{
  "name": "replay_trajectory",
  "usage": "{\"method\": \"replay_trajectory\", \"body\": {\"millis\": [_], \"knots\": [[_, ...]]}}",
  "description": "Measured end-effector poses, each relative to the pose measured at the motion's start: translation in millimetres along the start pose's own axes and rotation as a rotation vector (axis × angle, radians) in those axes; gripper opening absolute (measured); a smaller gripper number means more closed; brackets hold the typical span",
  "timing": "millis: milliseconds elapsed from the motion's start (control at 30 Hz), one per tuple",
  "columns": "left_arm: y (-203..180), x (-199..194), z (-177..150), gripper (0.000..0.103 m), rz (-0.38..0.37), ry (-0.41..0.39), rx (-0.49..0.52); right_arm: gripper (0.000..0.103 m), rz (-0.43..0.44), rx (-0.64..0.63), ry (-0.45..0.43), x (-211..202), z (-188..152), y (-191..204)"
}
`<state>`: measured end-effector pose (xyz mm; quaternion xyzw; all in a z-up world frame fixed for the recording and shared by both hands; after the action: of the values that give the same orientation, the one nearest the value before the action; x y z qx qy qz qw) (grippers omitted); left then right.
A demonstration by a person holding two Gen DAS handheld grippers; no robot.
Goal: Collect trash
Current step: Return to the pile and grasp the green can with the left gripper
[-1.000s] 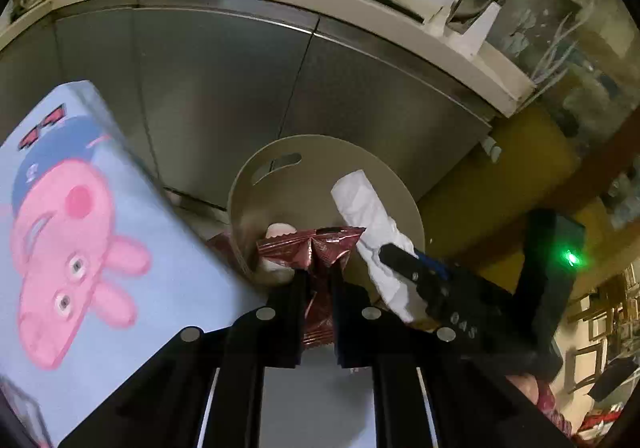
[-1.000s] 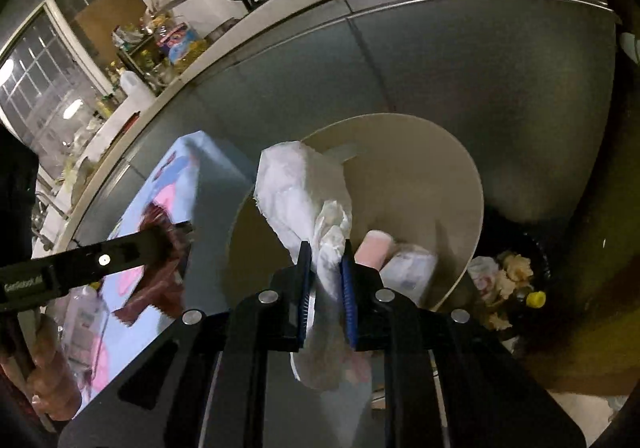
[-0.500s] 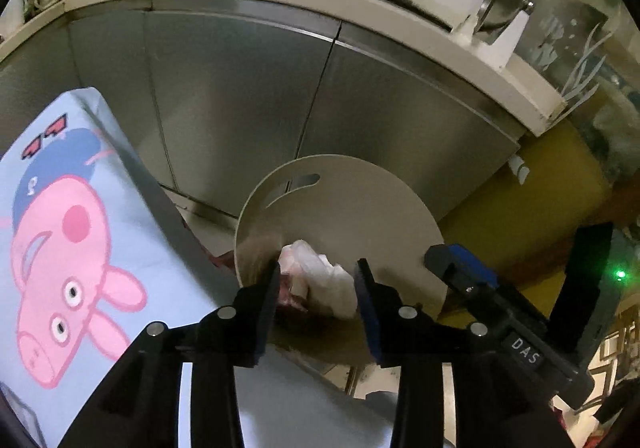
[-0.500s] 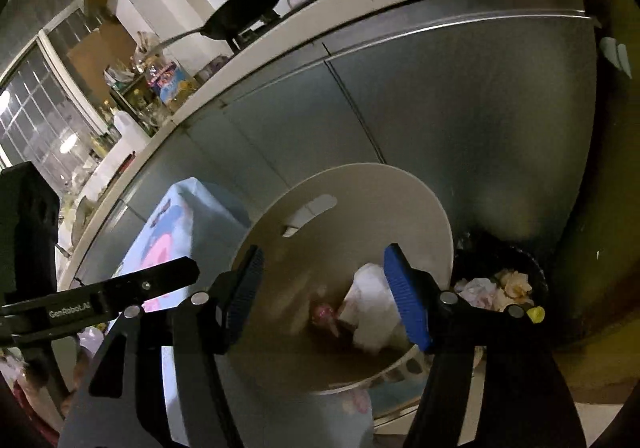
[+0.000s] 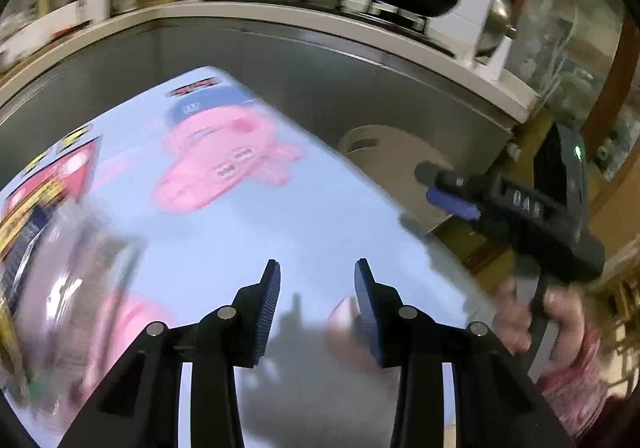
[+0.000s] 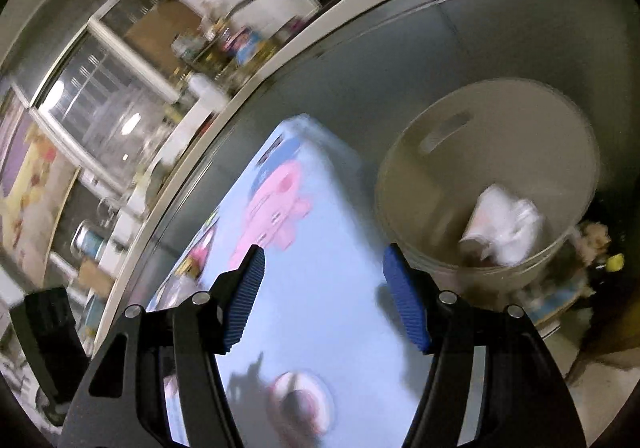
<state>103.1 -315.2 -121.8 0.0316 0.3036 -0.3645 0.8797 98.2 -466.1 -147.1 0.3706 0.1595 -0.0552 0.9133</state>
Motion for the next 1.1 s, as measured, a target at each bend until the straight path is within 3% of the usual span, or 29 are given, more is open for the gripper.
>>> {"method": "replay_trajectory", "body": {"millis": [267, 433, 533, 633, 700, 900, 1100], "knots": [[109.9, -103.3, -61.9, 0.039, 0.160, -0.026, -0.158, 0.061, 0.111, -0.086, 0.178, 30.0, -80.2, 94.4], [194.5, -170.2, -67.6, 0.040, 0.331, -0.140, -0.319, 0.060, 0.181, -0.205, 0.242, 41.5, -111.5, 161.9], [233.0, -188.2, -62.8, 0.041, 0.416, -0.175, -0.382, 0.058, 0.232, -0.267, 0.276, 45.0, -129.6, 204.7], [256.4, -190.0, -52.6, 0.042, 0.452, -0.192, -0.407, 0.053, 0.285, -0.324, 0.313, 47.1, -151.8, 243.5], [264.4, -183.9, -42.5, 0.055, 0.463, -0.206, -0.400, 0.051, 0.312, -0.350, 0.337, 49.4, -164.4, 263.0], [293.6, -157.2, -39.0, 0.056, 0.524, -0.164, -0.387, 0.046, 0.349, -0.427, 0.399, 56.4, -201.9, 305.6], [311.3, -135.2, -46.6, 0.036, 0.515, -0.122, -0.451, 0.046, 0.344, -0.490, 0.425, 72.7, -217.9, 324.6]]}}
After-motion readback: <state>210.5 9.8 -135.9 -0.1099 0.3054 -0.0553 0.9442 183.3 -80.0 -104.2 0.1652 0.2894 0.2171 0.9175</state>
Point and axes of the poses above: each gripper's, at about its wrist camera, not at the fingertips, and x roughly the way its jaws point, y to its left, z to its top, the point moved 9 cm from there along x, roughly the way its jaws point, and after that the axes turned 15 degrees about -y, right-handed, at the moved point
